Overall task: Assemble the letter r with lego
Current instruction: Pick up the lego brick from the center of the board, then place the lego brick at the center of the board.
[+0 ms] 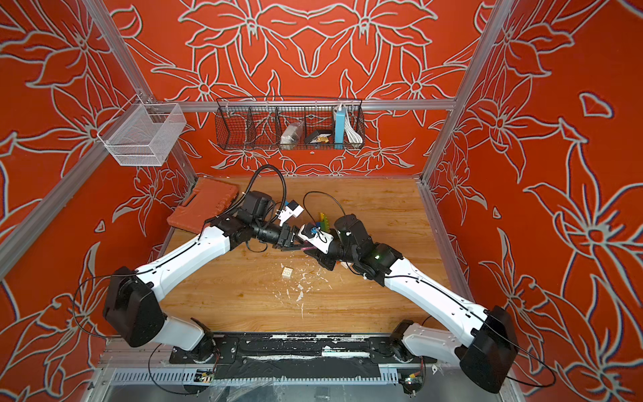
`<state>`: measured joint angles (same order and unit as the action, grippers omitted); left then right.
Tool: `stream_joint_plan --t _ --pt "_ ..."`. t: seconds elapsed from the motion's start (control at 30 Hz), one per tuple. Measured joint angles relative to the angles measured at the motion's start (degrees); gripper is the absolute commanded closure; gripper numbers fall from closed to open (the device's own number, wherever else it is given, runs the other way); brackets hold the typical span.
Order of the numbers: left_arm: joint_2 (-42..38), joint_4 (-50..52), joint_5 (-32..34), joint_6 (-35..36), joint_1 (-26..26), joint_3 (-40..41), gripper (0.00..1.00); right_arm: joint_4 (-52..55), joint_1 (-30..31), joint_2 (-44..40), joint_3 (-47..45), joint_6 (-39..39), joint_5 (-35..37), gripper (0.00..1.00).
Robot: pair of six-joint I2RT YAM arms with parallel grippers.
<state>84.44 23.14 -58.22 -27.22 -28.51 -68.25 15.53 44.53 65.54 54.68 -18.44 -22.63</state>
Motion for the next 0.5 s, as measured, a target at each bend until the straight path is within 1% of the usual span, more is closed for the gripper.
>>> stream_joint_plan --t 0.07,0.2,0.37,0.47,0.5 --pt "0.3 0.0 0.0 0.0 0.0 0.0 0.84 -0.7 0.1 0.0 0.0 0.2 0.0 0.58" --pt "0.5 -0.2 -0.2 -0.1 0.0 0.0 0.84 -1.0 0.1 0.0 0.0 0.7 -0.2 0.67" --pt "0.6 -0.2 -0.3 -0.1 0.0 0.0 0.81 -0.9 0.1 0.0 0.0 0.8 -0.3 0.74" --pt "0.6 -0.2 -0.3 -0.1 0.0 0.0 0.78 -0.9 0.1 0.0 0.0 0.9 -0.3 0.81" --pt "0.6 -0.2 -0.3 -0.1 0.0 0.0 0.76 -1.0 0.1 0.0 -0.1 0.9 -0.3 0.83"
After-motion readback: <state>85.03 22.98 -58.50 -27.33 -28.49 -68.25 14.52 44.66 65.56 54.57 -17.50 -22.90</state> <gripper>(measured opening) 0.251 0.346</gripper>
